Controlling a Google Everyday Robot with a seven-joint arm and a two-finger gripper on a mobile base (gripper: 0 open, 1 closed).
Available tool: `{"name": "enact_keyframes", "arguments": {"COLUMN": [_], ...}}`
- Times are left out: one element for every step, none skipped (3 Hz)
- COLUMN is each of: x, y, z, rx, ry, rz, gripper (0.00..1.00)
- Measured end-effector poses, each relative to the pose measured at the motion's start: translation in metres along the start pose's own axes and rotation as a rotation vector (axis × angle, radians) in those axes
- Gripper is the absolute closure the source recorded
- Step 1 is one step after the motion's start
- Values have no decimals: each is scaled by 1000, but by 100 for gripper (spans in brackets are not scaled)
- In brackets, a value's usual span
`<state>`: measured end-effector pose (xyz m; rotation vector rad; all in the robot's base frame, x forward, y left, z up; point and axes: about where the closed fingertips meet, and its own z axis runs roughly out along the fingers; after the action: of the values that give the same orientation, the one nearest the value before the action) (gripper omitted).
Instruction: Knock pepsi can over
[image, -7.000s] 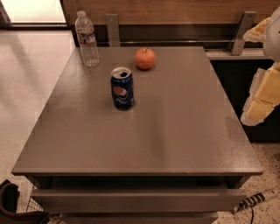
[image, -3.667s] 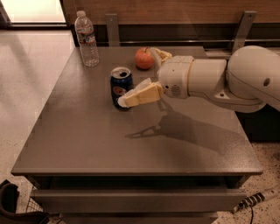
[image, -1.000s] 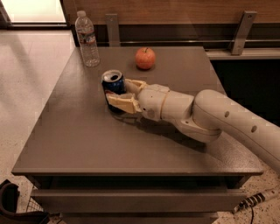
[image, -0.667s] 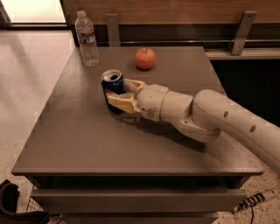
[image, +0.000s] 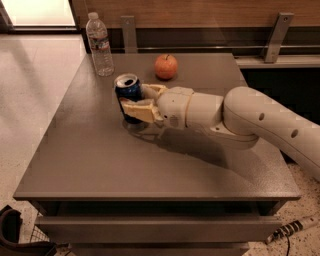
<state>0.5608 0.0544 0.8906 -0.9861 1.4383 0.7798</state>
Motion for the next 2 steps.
{"name": "enact_keyframes", "arguments": {"x": [-18,-24], "y": [0,-5], "z": [-2,-6], "rx": [-47,-68], "ry": [96,234], "rz": [-31,-51], "gripper": [100,100]}}
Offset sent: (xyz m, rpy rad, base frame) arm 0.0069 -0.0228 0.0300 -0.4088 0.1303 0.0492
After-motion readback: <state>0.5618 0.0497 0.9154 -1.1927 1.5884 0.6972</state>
